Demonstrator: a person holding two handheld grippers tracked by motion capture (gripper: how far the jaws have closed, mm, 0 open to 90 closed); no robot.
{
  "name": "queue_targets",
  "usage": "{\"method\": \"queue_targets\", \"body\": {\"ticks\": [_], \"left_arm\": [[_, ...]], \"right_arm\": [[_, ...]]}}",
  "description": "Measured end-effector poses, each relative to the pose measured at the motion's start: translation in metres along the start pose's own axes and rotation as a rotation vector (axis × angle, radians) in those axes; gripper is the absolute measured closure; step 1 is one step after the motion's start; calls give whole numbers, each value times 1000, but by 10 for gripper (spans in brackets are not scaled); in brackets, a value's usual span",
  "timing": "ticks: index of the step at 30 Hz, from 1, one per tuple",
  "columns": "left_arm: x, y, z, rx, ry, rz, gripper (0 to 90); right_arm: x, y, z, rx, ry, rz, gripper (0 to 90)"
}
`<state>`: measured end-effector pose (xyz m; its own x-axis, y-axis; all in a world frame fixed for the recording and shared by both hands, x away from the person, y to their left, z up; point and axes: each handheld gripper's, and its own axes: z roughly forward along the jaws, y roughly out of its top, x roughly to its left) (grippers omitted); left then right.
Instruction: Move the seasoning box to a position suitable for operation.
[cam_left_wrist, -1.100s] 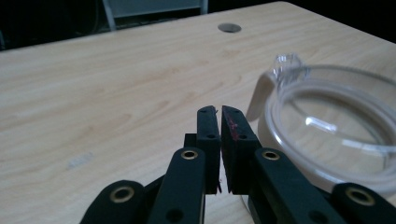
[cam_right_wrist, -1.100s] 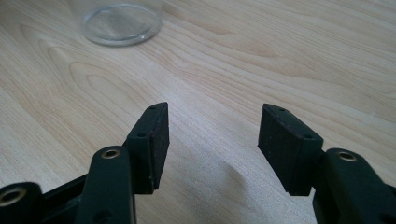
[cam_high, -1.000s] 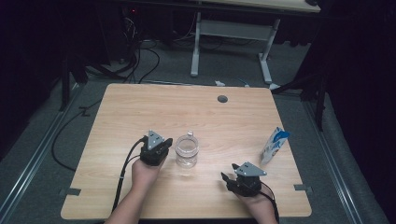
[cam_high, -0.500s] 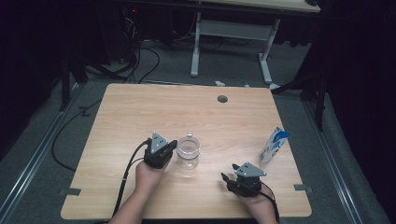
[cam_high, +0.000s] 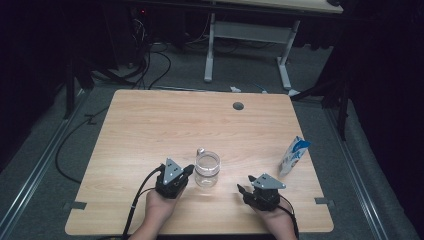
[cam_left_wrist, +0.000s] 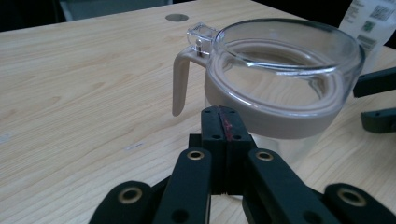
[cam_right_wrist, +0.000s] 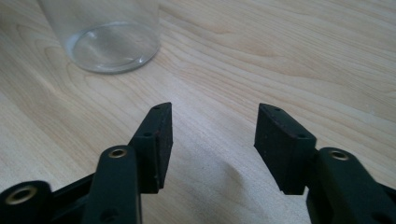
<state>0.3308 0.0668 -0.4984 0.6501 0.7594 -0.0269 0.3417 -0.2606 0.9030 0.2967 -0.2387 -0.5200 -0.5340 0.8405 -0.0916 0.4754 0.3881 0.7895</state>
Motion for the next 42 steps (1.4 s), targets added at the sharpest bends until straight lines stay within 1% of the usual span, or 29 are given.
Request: {"method": "queue_targets", "body": {"ticks": [1,2,4,7,8,10,11,12,13,15,17,19,20,23,25,34,37,39,40,42], "left_arm": [[0,-1,0,1,5,0,845],[0,-1,0,9,7,-10,798],[4,-2,1,14,1,-29,784],[8,-1,2,19,-6,-34,718],[10,0,3,16,6,-36,721],[11,1,5,16,9,-34,782],[12,1,6,12,19,-37,782],[14,2,7,11,18,-40,840],[15,4,9,10,18,-44,840],[17,6,11,-6,9,-51,899],[17,9,13,-14,0,-57,900],[15,11,14,-19,-12,-45,900],[14,12,15,-16,-21,-42,900],[12,12,15,-16,-14,-40,900],[11,12,14,-15,-19,-43,900],[2,9,7,-26,-33,-27,900],[-2,8,6,-29,-42,-25,900],[-4,7,5,-32,-49,-29,900],[-7,7,4,-34,-59,-34,900],[-8,6,4,-35,-62,-31,900]], "right_arm": [[-1,0,0,-4,-3,8,503],[-1,1,-1,-9,-4,15,528],[-2,1,-1,-9,-6,19,530],[-2,0,0,-5,-13,21,511],[-2,0,1,0,-14,23,499],[-2,0,1,1,-15,16,491],[-2,0,1,1,-15,16,491],[-1,0,1,0,-12,17,482],[-1,0,1,0,-12,17,482],[-1,1,0,-2,-12,17,476],[-2,1,0,-5,-12,15,476],[-3,0,0,-7,-11,25,474],[-3,0,-1,-6,-12,22,471],[-4,0,-1,-5,-13,24,467],[-3,0,-1,-6,-12,23,465],[-2,0,1,-3,-5,19,455],[-1,0,1,-2,-6,16,455],[-1,0,1,-3,-3,17,454],[-1,0,1,-3,-3,18,453],[-1,0,1,-4,-3,18,453]]}}
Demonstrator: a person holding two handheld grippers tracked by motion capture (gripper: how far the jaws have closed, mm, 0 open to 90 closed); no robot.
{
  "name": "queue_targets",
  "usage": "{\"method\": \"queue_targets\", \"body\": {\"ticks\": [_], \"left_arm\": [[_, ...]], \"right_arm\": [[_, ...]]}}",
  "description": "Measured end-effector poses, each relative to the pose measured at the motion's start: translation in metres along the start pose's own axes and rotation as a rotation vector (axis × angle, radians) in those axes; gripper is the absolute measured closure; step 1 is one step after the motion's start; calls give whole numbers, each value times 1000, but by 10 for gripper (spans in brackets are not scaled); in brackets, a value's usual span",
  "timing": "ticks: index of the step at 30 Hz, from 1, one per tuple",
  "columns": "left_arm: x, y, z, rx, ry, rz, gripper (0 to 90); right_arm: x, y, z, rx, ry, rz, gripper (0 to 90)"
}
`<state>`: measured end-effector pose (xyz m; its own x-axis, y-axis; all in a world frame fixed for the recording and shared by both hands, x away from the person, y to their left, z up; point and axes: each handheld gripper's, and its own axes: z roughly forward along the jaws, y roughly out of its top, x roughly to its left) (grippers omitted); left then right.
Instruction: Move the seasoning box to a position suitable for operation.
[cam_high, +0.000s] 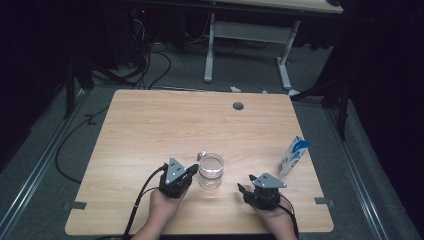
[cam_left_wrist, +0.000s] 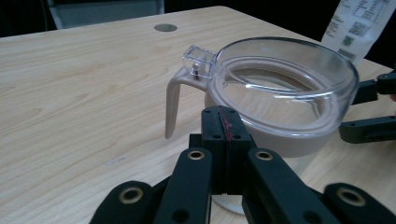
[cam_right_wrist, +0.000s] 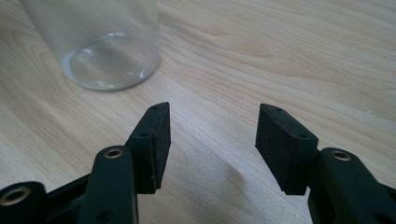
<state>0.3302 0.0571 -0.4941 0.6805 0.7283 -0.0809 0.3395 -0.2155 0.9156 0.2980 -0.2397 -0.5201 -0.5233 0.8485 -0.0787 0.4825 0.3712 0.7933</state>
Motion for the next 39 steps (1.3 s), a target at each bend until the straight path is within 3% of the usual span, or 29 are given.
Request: {"method": "queue_targets", "body": {"ticks": [23,30,34,39], "left_arm": [[-24,-3,7,6,-57,18,900],[-16,-1,4,-4,-30,13,895],[-7,9,2,-31,-25,18,856],[-1,19,6,-28,-22,20,867]], "right_arm": [[0,0,0,1,3,3,460],[-1,0,-2,-13,2,5,477],[0,1,-3,-15,5,14,507],[0,1,-2,-13,15,21,530]]}}
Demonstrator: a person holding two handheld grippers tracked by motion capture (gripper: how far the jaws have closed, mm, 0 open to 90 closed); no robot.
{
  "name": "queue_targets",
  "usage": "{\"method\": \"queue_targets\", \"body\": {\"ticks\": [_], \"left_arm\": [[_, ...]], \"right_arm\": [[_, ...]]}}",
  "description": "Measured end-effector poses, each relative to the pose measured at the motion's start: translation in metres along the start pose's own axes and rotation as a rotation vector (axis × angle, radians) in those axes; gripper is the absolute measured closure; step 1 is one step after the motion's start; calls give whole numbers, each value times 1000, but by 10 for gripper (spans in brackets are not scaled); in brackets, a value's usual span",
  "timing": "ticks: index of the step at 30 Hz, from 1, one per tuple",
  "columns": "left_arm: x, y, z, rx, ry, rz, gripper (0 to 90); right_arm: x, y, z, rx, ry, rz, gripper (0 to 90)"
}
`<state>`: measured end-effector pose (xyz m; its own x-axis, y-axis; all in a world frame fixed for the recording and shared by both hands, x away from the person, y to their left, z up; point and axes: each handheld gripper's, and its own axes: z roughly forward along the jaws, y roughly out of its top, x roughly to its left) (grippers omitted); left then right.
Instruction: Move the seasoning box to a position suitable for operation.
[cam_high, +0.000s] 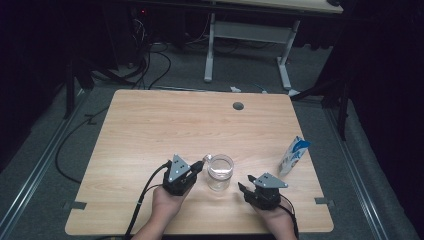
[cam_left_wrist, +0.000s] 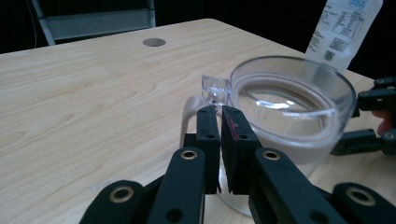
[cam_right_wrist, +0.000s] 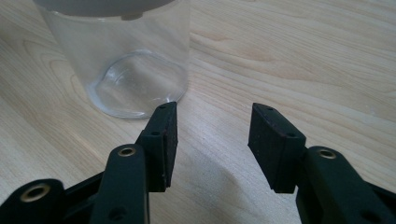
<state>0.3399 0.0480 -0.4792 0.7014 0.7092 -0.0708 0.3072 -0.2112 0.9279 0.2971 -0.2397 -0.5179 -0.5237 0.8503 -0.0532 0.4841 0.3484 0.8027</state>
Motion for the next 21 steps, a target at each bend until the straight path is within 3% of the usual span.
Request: {"method": "queue_targets", "body": {"ticks": [5,9,18,21], "left_arm": [[5,12,6,-14,25,-6,899],[6,20,12,-31,16,-21,899],[2,27,28,-4,19,-11,899],[1,27,29,0,33,-2,899]], "right_arm": [[0,4,1,-9,16,21,565],[-2,10,1,-24,14,20,594],[-14,36,8,-57,-34,24,661],[-17,37,7,-74,-48,6,732]]}}
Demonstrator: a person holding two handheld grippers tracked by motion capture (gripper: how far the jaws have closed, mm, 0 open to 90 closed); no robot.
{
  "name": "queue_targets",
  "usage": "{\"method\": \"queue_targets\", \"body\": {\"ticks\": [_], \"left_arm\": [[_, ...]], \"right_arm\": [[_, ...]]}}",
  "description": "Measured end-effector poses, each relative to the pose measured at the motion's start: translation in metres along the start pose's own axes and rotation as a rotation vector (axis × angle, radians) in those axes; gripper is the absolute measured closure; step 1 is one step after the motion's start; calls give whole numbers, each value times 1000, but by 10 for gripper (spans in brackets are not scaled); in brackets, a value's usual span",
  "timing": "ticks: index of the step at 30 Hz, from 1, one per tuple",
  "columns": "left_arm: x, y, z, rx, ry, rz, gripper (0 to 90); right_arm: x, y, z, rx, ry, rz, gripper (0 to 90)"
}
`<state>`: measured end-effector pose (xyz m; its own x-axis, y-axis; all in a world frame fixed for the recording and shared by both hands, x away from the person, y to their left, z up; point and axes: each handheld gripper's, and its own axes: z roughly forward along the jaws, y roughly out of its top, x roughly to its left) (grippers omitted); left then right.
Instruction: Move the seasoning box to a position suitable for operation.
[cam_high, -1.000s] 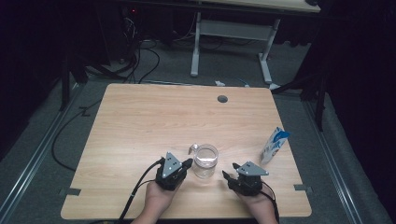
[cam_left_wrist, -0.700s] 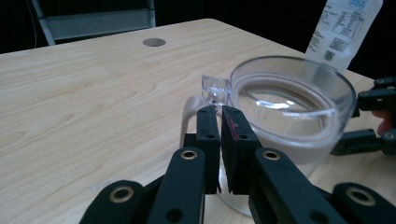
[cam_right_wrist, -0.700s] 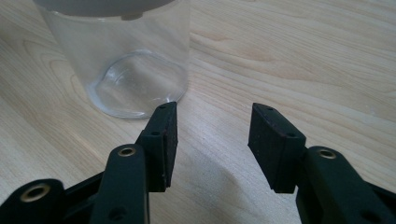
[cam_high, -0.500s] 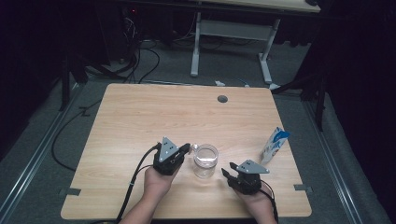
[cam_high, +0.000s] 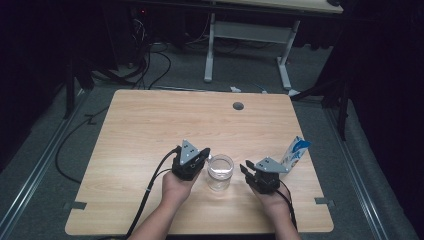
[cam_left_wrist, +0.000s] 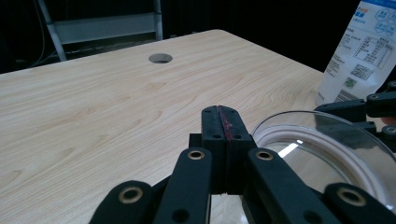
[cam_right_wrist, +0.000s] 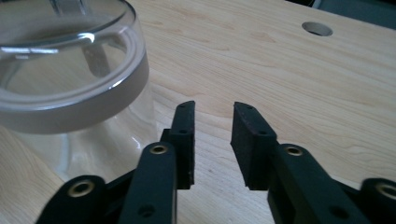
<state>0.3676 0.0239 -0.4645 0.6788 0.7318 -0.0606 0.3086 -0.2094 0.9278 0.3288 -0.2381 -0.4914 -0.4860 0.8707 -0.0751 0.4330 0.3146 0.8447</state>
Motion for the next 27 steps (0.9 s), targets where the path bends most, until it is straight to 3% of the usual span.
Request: {"method": "queue_targets", "body": {"ticks": [3,4,8,18,27], "left_arm": [[0,0,-2,-3,-2,-4,899],[-1,1,-3,-11,-4,-7,899],[-3,2,-4,-14,-4,0,900],[-3,-2,-1,-4,4,5,900],[-3,-3,-1,-11,7,15,900]], "right_arm": [[-1,-4,-3,-1,3,-5,787],[-1,-8,-4,0,19,2,849],[-1,-11,-6,7,28,1,899],[13,-3,-9,-24,55,-25,894],[15,-1,-11,-34,64,-22,889]]}}
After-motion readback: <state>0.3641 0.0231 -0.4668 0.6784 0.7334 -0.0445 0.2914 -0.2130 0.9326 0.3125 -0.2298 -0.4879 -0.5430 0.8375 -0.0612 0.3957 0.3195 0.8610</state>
